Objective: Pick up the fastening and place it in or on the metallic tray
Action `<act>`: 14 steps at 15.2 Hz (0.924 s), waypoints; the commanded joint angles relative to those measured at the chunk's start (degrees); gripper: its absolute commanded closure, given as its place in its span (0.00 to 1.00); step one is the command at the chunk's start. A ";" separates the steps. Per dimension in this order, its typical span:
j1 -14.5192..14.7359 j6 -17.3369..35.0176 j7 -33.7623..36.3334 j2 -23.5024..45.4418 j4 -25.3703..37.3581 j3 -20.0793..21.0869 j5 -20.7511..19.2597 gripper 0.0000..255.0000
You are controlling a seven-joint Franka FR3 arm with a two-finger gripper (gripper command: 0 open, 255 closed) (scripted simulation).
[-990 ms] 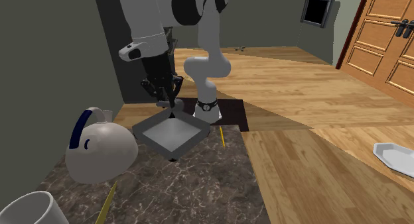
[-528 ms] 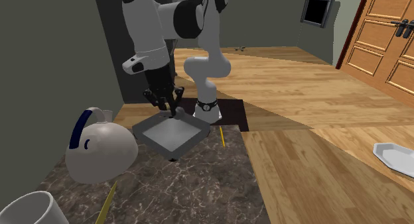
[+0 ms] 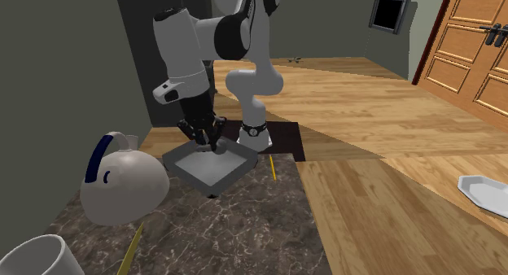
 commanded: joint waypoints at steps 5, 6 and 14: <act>0.00 0.10 -0.01 -0.02 -0.09 0.00 0.00 0.00; 0.00 0.10 -0.01 -0.02 -0.09 0.00 0.00 0.00; -0.33 -7.29 0.32 -1.26 6.05 -0.29 -0.59 0.00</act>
